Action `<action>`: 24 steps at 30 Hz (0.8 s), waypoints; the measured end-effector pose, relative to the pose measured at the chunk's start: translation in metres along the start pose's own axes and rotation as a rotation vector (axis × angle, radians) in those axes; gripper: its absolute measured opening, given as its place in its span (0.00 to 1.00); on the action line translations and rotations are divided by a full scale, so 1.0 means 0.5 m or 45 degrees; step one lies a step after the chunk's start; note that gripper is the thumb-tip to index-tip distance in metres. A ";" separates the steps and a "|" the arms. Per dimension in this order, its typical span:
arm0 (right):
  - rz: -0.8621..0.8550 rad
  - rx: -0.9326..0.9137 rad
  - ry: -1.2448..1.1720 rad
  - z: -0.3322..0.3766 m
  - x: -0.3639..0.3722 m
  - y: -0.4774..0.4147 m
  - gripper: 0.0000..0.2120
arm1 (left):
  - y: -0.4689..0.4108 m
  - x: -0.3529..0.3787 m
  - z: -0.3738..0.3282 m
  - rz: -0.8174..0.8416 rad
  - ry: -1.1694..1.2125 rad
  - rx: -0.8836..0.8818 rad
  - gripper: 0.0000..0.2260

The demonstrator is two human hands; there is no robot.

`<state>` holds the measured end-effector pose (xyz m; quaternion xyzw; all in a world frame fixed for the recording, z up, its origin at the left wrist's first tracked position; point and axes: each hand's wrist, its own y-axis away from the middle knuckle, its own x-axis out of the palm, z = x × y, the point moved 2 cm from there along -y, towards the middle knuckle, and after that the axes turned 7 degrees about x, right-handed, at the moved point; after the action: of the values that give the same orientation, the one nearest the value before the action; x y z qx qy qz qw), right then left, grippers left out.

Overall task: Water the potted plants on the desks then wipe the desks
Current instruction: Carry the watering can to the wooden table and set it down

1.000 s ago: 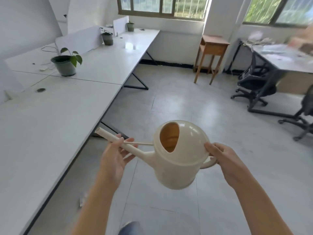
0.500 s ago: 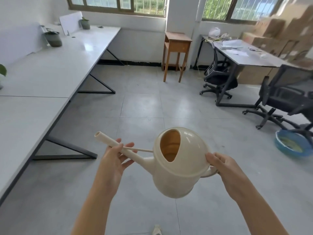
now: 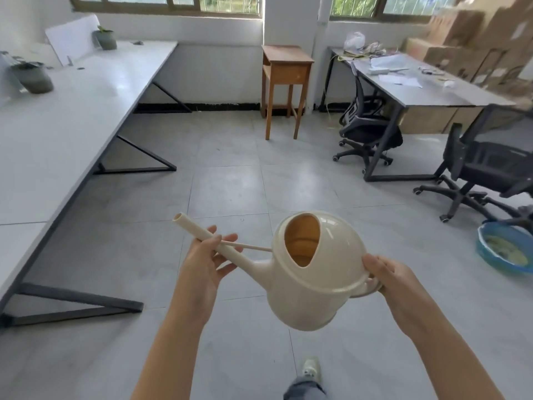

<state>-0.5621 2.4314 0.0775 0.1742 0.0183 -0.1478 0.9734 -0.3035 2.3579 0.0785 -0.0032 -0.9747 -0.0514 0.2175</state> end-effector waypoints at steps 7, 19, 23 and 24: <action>0.014 -0.041 0.019 0.069 -0.065 -0.280 0.53 | -0.250 0.126 0.045 0.008 -0.008 0.008 0.10; 0.187 -0.041 0.039 0.281 -0.099 -0.816 0.42 | -0.731 0.299 0.068 -0.158 0.046 0.032 0.09; 0.218 -0.033 0.045 0.333 -0.076 -1.001 0.31 | -0.901 0.322 0.072 -0.159 0.046 0.063 0.15; 0.212 -0.051 0.044 0.346 -0.070 -1.049 0.32 | -0.949 0.327 0.073 -0.152 0.043 0.073 0.16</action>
<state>-0.7524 1.9119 0.0676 0.1581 0.0233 -0.0629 0.9851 -0.4806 1.8872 0.0679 0.0619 -0.9705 -0.0364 0.2303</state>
